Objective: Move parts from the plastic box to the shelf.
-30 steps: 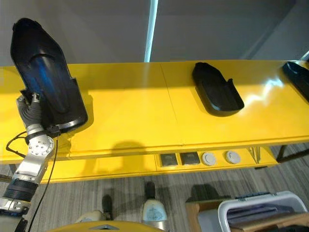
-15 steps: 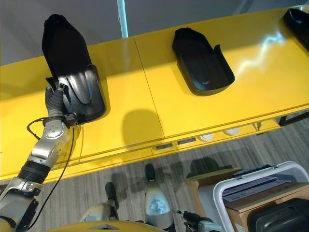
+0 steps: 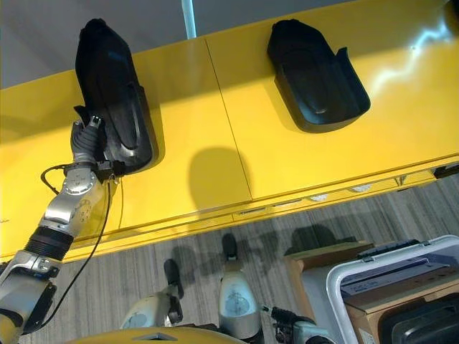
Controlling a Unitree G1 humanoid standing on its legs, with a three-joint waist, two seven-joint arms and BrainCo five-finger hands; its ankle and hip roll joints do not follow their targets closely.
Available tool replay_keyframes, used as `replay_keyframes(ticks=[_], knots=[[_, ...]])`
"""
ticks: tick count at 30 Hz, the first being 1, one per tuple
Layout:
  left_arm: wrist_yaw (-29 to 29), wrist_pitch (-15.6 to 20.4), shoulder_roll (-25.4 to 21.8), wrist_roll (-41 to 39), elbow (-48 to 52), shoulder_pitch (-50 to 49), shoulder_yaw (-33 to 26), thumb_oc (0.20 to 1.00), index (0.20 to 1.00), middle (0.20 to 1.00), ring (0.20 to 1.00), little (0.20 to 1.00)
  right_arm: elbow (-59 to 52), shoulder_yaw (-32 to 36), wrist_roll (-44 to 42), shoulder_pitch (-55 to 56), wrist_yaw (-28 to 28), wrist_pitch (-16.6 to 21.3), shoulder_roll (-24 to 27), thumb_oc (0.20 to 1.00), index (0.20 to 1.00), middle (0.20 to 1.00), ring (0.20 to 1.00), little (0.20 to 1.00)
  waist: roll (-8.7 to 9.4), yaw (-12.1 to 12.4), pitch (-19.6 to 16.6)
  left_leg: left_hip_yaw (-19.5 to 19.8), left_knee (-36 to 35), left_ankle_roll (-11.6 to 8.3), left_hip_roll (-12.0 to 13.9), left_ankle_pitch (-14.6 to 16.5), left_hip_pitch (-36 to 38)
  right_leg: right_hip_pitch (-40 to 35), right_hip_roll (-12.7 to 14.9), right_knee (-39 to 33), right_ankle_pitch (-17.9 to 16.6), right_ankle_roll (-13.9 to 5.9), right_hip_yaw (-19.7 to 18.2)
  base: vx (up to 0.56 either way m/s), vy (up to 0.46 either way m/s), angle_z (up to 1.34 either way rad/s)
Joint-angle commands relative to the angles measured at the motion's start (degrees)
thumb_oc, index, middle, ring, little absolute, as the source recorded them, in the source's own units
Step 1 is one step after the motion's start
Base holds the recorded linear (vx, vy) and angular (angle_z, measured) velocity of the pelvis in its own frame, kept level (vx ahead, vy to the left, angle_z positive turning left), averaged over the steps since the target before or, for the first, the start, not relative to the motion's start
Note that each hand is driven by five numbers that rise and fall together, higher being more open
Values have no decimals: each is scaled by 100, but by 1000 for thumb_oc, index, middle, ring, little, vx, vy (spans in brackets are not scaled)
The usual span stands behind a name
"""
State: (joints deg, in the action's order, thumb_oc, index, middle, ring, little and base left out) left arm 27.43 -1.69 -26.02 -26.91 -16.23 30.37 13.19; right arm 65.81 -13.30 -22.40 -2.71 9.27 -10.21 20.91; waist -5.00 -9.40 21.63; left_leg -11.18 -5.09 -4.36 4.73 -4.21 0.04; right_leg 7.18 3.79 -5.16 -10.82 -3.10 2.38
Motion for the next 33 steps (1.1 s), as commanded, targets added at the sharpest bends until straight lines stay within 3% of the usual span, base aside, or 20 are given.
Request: replay_keyframes(ticks=[1, 7, 8, 9, 10, 11, 20, 26, 28, 30, 33], knots=[[-330, -422, -55, -195, -352, -29, 423, 200, 200, 200, 200, 200, 91, -162, -99, -47, -57, -65, -13, 1000, 1000, 1000, 1000, 1000, 126, -86, 7, -93, 9, -27, 77, 431, -175, -426, 202, 56, 1076, -223, -104, 0, 0, 0], [-386, -653, -57, -438, -273, -192, 525, 200, 200, 200, 200, 200, 132, -157, -131, -77, -104, -104, -1, 1000, 1000, 1000, 1000, 1000, 67, -52, -15, -109, 9, -34, 69, 425, -140, -496, 212, 21, 1088, -220, -84, 0, 0, 0], [-433, -745, -36, -540, -260, -267, 550, 360, 360, 360, 360, 360, 137, -147, -139, -64, -119, -115, -5, 1000, 1000, 1000, 1000, 1000, 53, -36, -34, -106, 9, -31, 61, 428, -118, -530, 218, 16, 1094, -222, -68, 0, 0, 0], [-453, -799, -18, -580, -255, -297, 566, 573, 573, 573, 573, 573, 140, -144, -138, -60, -122, -116, -11, 1000, 1000, 1000, 1000, 1000, 49, -28, -41, -104, 9, -31, 59, 428, -112, -539, 221, 16, 1095, -224, -61, 0, 0, 0], [-448, -817, -10, -601, -249, -312, 574, 715, 715, 715, 715, 715, 141, -141, -134, -58, -124, -117, -15, 1000, 1000, 1000, 1000, 1000, 46, -25, -44, -102, 9, -31, 59, 427, -109, -544, 222, 16, 1095, -225, -56, 0, 0, 0], [-432, -823, 10, -627, -250, -331, 582, 1000, 1000, 1000, 1000, 1000, 149, -134, -123, -59, -128, -120, -24, 1000, 1000, 1000, 1000, 1000, 43, -19, -53, -100, 9, -32, 61, 427, -102, -553, 223, 16, 1099, -224, -50, 0, 0, 0], [-270, -1026, 335, -599, 58, -622, 832, 1000, 1000, 1000, 1000, 1000, 224, -169, -128, -38, -218, -114, -141, 1000, 1000, 1000, 1000, 1000, 40, 73, -261, -102, 9, -39, 79, 463, 51, -759, 220, 16, 1171, -232, 56, 1, -17, 2], [-677, -1110, 387, -428, 208, -663, 911, 1000, 1000, 1000, 1000, 1000, 262, -179, -172, 40, -259, -89, -184, 1000, 1000, 1000, 1000, 1000, 52, 90, -412, -149, 9, -50, 103, 463, 163, -900, 203, 16, 1202, -234, 77, 4, -14, 3], [-761, -704, 408, -238, -193, -685, 1016, 1000, 1000, 1000, 1000, 1000, 298, -218, -188, 95, -284, -95, -226, 1000, 1000, 1000, 1000, 1000, 67, 93, -553, -165, 9, -54, 122, 469, 243, -1001, 180, 16, 1231, -232, 62, 47, -35, 1], [-796, -813, 394, -425, -370, -616, 975, 1000, 1000, 1000, 1000, 1000, 324, -214, -85, 143, -244, -96, -220, 1000, 1000, 1000, 1000, 1000, 84, 67, -653, -214, 9, -50, 140, 478, 298, -1062, 171, 16, 1242, -242, 50, 66, -18, 0], [-391, -1088, 368, -685, -396, -527, 913, 1000, 1000, 1000, 1000, 1000, 313, -233, -49, 182, -282, -132, -257, 1000, 1000, 1000, 1000, 1000, 92, 60, -767, -266, 9, -55, 166, 488, 383, -1162, 166, 16, 1270, -253, 64, 33, -15, -7]])
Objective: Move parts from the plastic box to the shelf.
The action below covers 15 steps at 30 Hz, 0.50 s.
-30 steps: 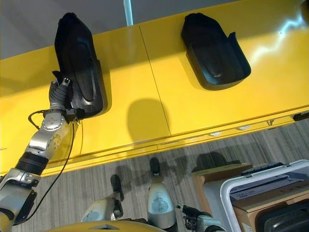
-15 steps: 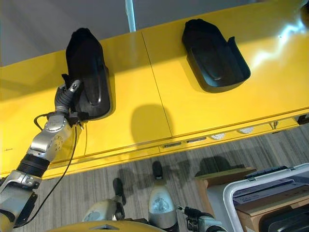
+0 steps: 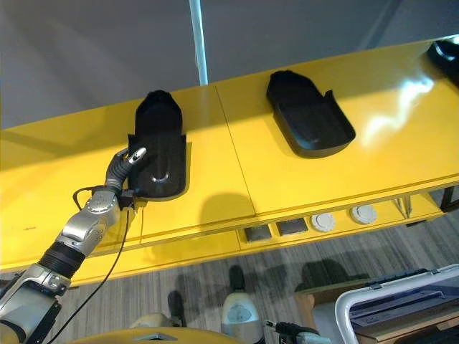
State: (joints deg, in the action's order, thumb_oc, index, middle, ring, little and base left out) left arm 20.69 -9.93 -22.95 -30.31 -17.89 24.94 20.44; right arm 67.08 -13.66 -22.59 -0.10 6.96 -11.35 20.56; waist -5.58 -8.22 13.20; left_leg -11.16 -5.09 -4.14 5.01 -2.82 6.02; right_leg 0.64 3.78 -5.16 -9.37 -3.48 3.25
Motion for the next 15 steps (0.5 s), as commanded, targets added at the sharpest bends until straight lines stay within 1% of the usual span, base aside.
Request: replay_keyframes(ticks=[1, 4, 5, 6, 7, 8, 9, 11, 12, 13, 15], knots=[[460, -331, 77, -384, -200, -9, 156, 1000, 1000, 1000, 1000, 1000, 193, -189, -33, -76, -57, -40, -229, 1000, 1000, 1000, 1000, 1000, 148, -43, 39, -269, 9, -76, 142, 351, -183, -550, 165, 16, 1139, -209, -10, 8, -7, -6], [586, -348, 98, -267, -209, -46, 121, 1000, 1000, 1000, 1000, 1000, 212, -189, -6, -63, -74, -49, -260, 1000, 1000, 1000, 1000, 1000, 151, -25, -1, -268, 9, -72, 145, 356, -153, -590, 162, 16, 1150, -202, 9, -14, -10, 0], [722, -223, 153, -155, -444, -127, -10, 1000, 1000, 1000, 1000, 1000, 243, -211, -163, -42, -102, -75, -306, 1000, 1000, 1000, 1000, 1000, 179, 34, -47, -248, 9, -69, 153, 372, -92, -661, 154, 16, 1174, -187, 50, -40, -48, 1], [681, -173, 173, 6, -554, -153, -47, 1000, 1000, 1000, 1000, 1000, 254, -230, -212, -35, -109, -56, -324, 1000, 1000, 1000, 1000, 1000, 193, 48, -48, -239, 9, -73, 158, 373, -72, -682, 149, 16, 1179, -183, 61, -44, -81, 2], [668, -194, 203, 771, -765, -217, -86, 1000, 1000, 1000, 1000, 1000, 278, -265, -281, -25, -114, -20, -357, 1000, 1000, 1000, 1000, 1000, 224, 75, -60, -218, 9, -80, 170, 362, -49, -705, 136, 16, 1173, -173, 73, -2, -76, 7], [789, 125, 117, 1095, -928, -247, -70, 1000, 1000, 1000, 1000, 1000, 304, -296, -281, -17, -115, 27, -386, 1000, 1000, 1000, 1000, 1000, 260, 85, -92, -198, 9, -84, 177, 370, -27, -726, 117, 16, 1169, -178, 59, 4, -65, 9], [847, -121, 61, 1076, -1039, -231, -94, 1000, 1000, 1000, 1000, 1000, 286, -343, -290, -7, -131, 43, -401, 1000, 1000, 1000, 1000, 1000, 285, 87, -125, -203, 9, -90, 183, 375, -10, -745, 106, 16, 1172, -183, 49, 11, -41, 7], [996, -270, -49, 1565, -1193, -100, -81, 1000, 1000, 1000, 1000, 1000, 189, -387, -289, -8, -178, -22, -418, 1000, 1000, 1000, 1000, 1000, 318, 74, -182, -224, 9, -80, 196, 391, 26, -787, 99, 16, 1187, -191, 58, 0, 0, 0], [1046, -328, -88, 1652, -1198, -56, -68, 1000, 1000, 1000, 1000, 1000, 159, -399, -291, -5, -199, -33, -422, 1000, 1000, 1000, 1000, 1000, 323, 69, -193, -231, 9, -78, 202, 396, 37, -798, 100, 16, 1193, -191, 64, 0, 0, 0], [1150, -647, -248, 2040, -1096, 116, -11, 1000, 1000, 1000, 1000, 1000, 64, -431, -329, -21, -264, -118, -431, 1000, 1000, 1000, 1000, 1000, 332, 70, -242, -238, 9, -67, 212, 426, 72, -838, 98, 16, 1222, -184, 88, 0, 0, 0], [1139, -802, -314, 2165, -1065, 202, 41, 1000, 1000, 1000, 1000, 1000, 40, -446, -341, -36, -284, -145, -443, 1000, 1000, 1000, 1000, 1000, 334, 73, -266, -232, 9, -59, 209, 444, 93, -858, 96, 16, 1232, -184, 98, -5, -2, 2]])
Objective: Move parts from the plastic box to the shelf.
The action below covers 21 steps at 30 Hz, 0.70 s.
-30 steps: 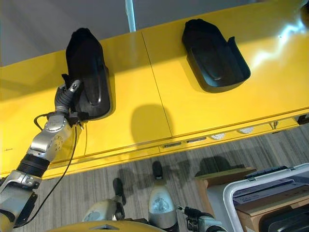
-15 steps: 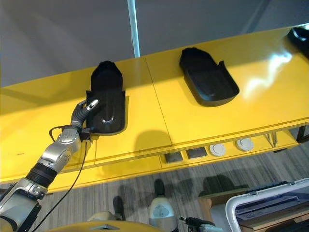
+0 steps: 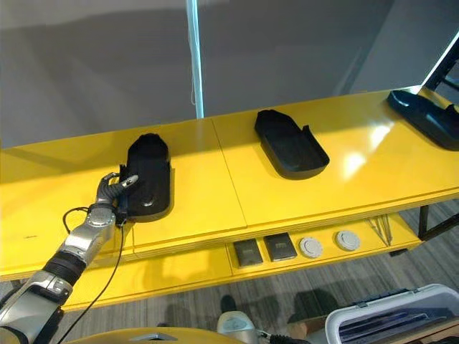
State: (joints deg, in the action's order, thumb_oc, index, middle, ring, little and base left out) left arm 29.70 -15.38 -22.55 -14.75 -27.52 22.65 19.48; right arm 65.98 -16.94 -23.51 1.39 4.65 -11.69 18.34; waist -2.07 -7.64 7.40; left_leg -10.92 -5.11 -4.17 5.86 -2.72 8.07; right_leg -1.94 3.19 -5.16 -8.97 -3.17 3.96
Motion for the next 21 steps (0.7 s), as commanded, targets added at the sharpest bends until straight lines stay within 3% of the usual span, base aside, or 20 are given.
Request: replay_keyframes(ticks=[1, 4, 10, 12, 16, 19, 21], knots=[[216, -309, -403, 698, -106, 492, 199, 1000, 1000, 1000, 1000, 1000, 137, -130, -259, -207, -74, -140, -239, 1000, 1000, 1000, 1000, 1000, -17, 19, 287, -253, 11, -53, 121, 446, -96, -612, 152, 16, 1198, -215, 32, -13, -2, 5], [66, -254, -376, 478, -148, 607, 393, 1000, 1000, 1000, 1000, 1000, 226, -113, -174, -321, -69, -160, -260, 1000, 1000, 1000, 1000, 1000, -33, 55, 188, -229, 11, -56, 113, 477, -78, -631, 145, 16, 1209, -243, 45, -6, 11, 6], [228, 650, -306, -145, 84, 862, 432, 1000, 1000, 1000, 1000, 1000, 388, -59, -20, -408, 81, -156, -191, 1000, 1000, 1000, 1000, 1000, -31, 40, 111, -287, 11, -20, 111, 564, 11, -700, 176, 16, 1251, -253, 105, 0, 11, 1], [156, 1409, -404, -519, 846, 988, 143, 1000, 1000, 1000, 1000, 1000, 418, -46, 84, -405, 166, -191, -166, 1000, 1000, 1000, 1000, 1000, 3, 60, 113, -281, 11, -29, 127, 573, 31, -704, 178, 16, 1250, -252, 130, 0, 0, 0], [-110, 1904, -509, -821, 2367, 926, -327, 1000, 1000, 1000, 1000, 1000, 506, 23, 159, -401, 271, -235, -147, 1000, 1000, 1000, 1000, 1000, 54, 183, 122, -185, 11, -22, 126, 588, 37, -737, 192, 16, 1256, -222, 202, -31, -19, 6], [-392, 2573, -479, -661, 3410, 529, -712, 1000, 1000, 1000, 1000, 1000, 593, 81, 86, -401, 252, -230, -198, 1000, 1000, 1000, 1000, 1000, 102, 357, 109, -25, 11, -10, 103, 614, 27, -786, 205, 16, 1276, -190, 298, -18, -17, 13], [-470, 2491, -440, -641, 3800, 307, -831, 1000, 1000, 1000, 1000, 1000, 586, 99, 131, -397, 251, -257, -219, 1000, 1000, 1000, 1000, 1000, 119, 430, 109, 43, 11, -8, 96, 626, 19, -801, 209, 16, 1284, -179, 338, -8, -1, 18]])
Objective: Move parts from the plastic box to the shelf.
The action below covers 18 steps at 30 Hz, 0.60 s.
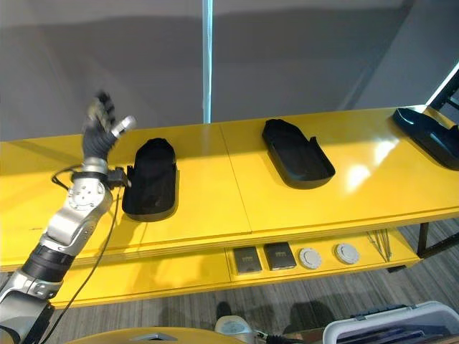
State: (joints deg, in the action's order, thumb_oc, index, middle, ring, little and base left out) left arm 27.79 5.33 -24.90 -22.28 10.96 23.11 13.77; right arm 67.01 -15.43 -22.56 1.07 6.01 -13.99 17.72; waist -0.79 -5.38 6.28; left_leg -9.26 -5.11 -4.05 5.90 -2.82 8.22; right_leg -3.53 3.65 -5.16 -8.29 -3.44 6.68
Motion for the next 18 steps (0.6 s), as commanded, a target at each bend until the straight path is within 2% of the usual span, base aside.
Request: replay_keyframes(ticks=[1, 2, 3, 4, 5, 6, 7, 9, 11, 12, 13, 16, 17, 18], knots=[[-392, 500, -212, 156, 66, 81, -305, 1000, 1000, 1000, 1000, 1000, 473, -63, 90, -350, 121, -42, -174, 1000, 1000, 1000, 1000, 1000, -5, 250, 221, -82, 11, -17, 86, 647, -1, -648, 166, 16, 1222, -145, 94, -6, 10, 16], [-481, 554, -223, 211, 111, -17, -320, 1000, 1000, 1000, 1000, 1000, 466, -66, 147, -342, 137, -62, -180, 1000, 1000, 1000, 1000, 1000, -4, 276, 224, -62, 11, -14, 84, 652, -6, -649, 168, 16, 1226, -140, 109, -25, 29, 14], [-849, 643, -255, 344, 282, -405, -305, 416, 416, 416, 416, 416, 477, -55, 220, -330, 178, -52, -167, 1000, 1000, 1000, 1000, 1000, -4, 373, 257, 5, 11, -3, 69, 664, -27, -658, 167, 16, 1229, -119, 150, -27, 29, 11], [-995, 608, -254, 260, 296, -472, -297, 200, 200, 200, 200, 200, 476, -57, 228, -328, 184, -41, -163, 1000, 1000, 1000, 1000, 1000, -3, 393, 264, 21, 11, -2, 65, 666, -32, -661, 167, 16, 1230, -116, 160, -32, 27, 8], [-1123, 619, -256, 166, 307, -567, -274, 200, 200, 200, 200, 200, 474, -52, 227, -333, 190, -33, -156, 1000, 1000, 1000, 1000, 1000, -7, 413, 274, 37, 11, 0, 60, 668, -39, -661, 167, 16, 1231, -111, 172, -37, 21, 12], [-1600, 479, -218, -172, 316, -874, -161, 200, 200, 200, 200, 200, 469, -38, 256, -368, 223, -1, -136, 1000, 1000, 1000, 1000, 1000, -18, 485, 307, 87, 11, 9, 45, 681, -60, -661, 168, 16, 1232, -102, 212, -41, 23, 15], [-1736, 550, -215, -223, 283, -973, -85, 200, 200, 200, 200, 200, 474, -44, 250, -385, 216, 12, -136, 1000, 1000, 1000, 1000, 1000, -25, 505, 320, 99, 11, 12, 36, 685, -67, -660, 170, 16, 1232, -102, 226, -58, 32, 20], [-2616, 601, -211, -587, 169, -1305, 249, 200, 200, 200, 200, 200, 464, -110, 278, -471, 254, 34, -109, 1000, 1000, 1000, 1000, 1000, -45, 587, 378, 138, 11, 25, 5, 688, -99, -646, 176, 16, 1219, -96, 278, -76, 33, 21], [-3436, 1030, -237, -691, 135, -1624, 742, 200, 200, 200, 200, 200, 492, -166, 220, -654, 248, 18, -46, 1000, 1000, 1000, 1000, 1000, -88, 697, 469, 194, 11, 37, -27, 681, -163, -610, 192, 16, 1201, -82, 362, -114, 44, 21], [-3789, 1079, -235, -809, 152, -1727, 860, 200, 200, 200, 200, 200, 505, -173, 230, -726, 256, 3, -11, 1000, 1000, 1000, 1000, 1000, -110, 731, 499, 211, 11, 35, -32, 673, -182, -602, 196, 16, 1200, -74, 386, -101, 74, 21], [-4108, 1343, -277, -551, 175, -1878, 1177, 200, 200, 200, 200, 200, 566, -174, 230, -857, 254, 3, 49, 1000, 1000, 1000, 1000, 1000, -164, 780, 529, 228, 11, 45, -47, 673, -202, -604, 217, 16, 1210, -70, 434, -68, 97, 17], [-4591, 1403, -452, -818, 72, -1861, 1514, 200, 200, 200, 200, 200, 684, -208, 362, -962, 300, 33, 94, 1000, 1000, 1000, 1000, 1000, -247, 784, 541, 206, 11, 62, -83, 676, -198, -615, 261, 16, 1204, -94, 497, -23, 80, 10], [-5054, 1219, -545, -921, 103, -1831, 1612, 200, 200, 200, 200, 200, 718, -221, 329, -979, 302, 37, 125, 1000, 1000, 1000, 1000, 1000, -280, 775, 539, 187, 11, 68, -94, 666, -208, -609, 280, 16, 1191, -106, 513, -18, 66, 14], [-5217, 1126, -623, -947, 115, -1814, 1694, 200, 200, 200, 200, 200, 732, -223, 294, -1005, 292, 19, 153, 1000, 1000, 1000, 1000, 1000, -305, 764, 546, 180, 11, 65, -98, 654, -216, -599, 294, 16, 1174, -118, 518, -17, 48, 13]])
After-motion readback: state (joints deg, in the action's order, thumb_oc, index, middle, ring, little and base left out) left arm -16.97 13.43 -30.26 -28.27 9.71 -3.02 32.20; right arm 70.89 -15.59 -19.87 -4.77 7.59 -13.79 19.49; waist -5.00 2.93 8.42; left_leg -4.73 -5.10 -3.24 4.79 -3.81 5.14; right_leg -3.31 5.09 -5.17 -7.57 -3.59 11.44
